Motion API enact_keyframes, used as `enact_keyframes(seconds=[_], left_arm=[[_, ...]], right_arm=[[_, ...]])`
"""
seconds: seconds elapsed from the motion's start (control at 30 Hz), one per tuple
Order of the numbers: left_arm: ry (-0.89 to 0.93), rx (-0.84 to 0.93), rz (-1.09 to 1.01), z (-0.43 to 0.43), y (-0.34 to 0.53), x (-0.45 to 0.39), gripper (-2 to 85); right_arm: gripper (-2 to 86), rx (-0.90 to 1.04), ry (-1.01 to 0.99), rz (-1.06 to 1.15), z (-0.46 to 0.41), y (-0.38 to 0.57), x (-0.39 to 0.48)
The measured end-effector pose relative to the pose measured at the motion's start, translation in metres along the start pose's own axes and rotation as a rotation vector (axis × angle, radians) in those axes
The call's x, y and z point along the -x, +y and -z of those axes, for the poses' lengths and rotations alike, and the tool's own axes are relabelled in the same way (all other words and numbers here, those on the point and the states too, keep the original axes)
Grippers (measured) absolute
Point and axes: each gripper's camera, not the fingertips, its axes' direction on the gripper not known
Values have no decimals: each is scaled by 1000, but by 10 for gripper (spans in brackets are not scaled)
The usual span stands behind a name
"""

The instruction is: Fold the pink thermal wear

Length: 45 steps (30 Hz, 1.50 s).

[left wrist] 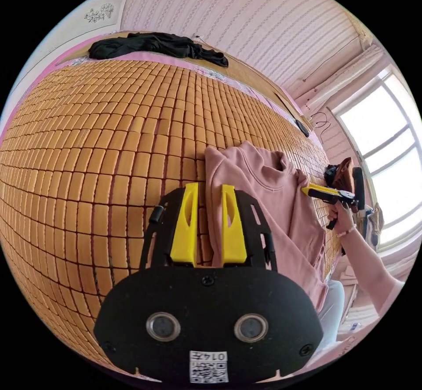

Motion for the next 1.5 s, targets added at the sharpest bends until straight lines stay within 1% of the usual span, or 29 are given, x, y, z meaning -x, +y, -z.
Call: enact_keyframes(seconds=[0.03,0.1,0.17,0.3,0.4,0.47,0.57,0.63,0.67,0.73,0.77,0.8,0.83,0.87,0.93,0.97,1.03,1.1,1.2,1.27,1.33,1.37,1.43,1.5], left_arm=[[21,24,11,-1,-5,2,20],[1,-7,-20,9,-12,-2,6],[-18,-57,-61,25,-23,-11,-2],[-17,-185,-76,66,-49,-42,-6],[10,-246,-159,94,-46,-62,-4],[39,-245,-217,110,-31,-69,-2],[76,-224,-348,136,23,-77,1],[104,-181,-439,156,84,-79,3],[112,-171,-455,160,101,-78,4],[140,-90,-463,168,167,-75,8],[139,-59,-454,167,182,-74,9],[117,14,-429,159,213,-72,13],[76,68,-384,148,242,-68,18],[46,91,-358,143,256,-65,21],[-45,163,-238,131,298,-52,32],[-57,171,-208,133,305,-50,34],[-46,107,-152,154,324,-54,33],[-62,72,-180,168,329,-71,27],[-150,43,-303,170,330,-123,2],[-163,23,-375,155,331,-160,-5],[-76,6,-416,121,335,-205,-8],[-58,4,-413,111,337,-215,-9],[-28,16,-418,76,346,-248,-9],[-84,69,-447,51,356,-265,-10]], right_arm=[[66,-44,-55,10,9,0,-5],[21,-132,-140,44,32,2,-12],[10,-181,-132,70,55,-1,-15],[2,-273,-83,113,104,-10,-7],[1,-332,-77,145,132,0,-1],[2,-358,-114,177,142,20,3],[4,-406,-206,302,158,77,19],[9,-399,-247,414,163,135,39],[10,-394,-258,435,163,150,44],[16,-318,-295,482,154,204,63],[19,-285,-305,486,148,215,68],[24,-195,-319,483,131,235,78],[33,-80,-291,462,109,251,86],[37,-23,-262,446,97,258,90],[42,161,-123,338,60,280,97],[41,183,-113,314,57,284,98],[28,194,-116,265,61,293,103],[12,149,-85,256,71,293,113],[3,68,-46,331,78,270,146],[0,26,-63,393,74,240,174],[-1,-4,-74,477,61,189,217],[-2,-11,-64,499,57,177,228],[-2,-17,13,546,37,129,264],[-3,8,92,555,12,98,281]])
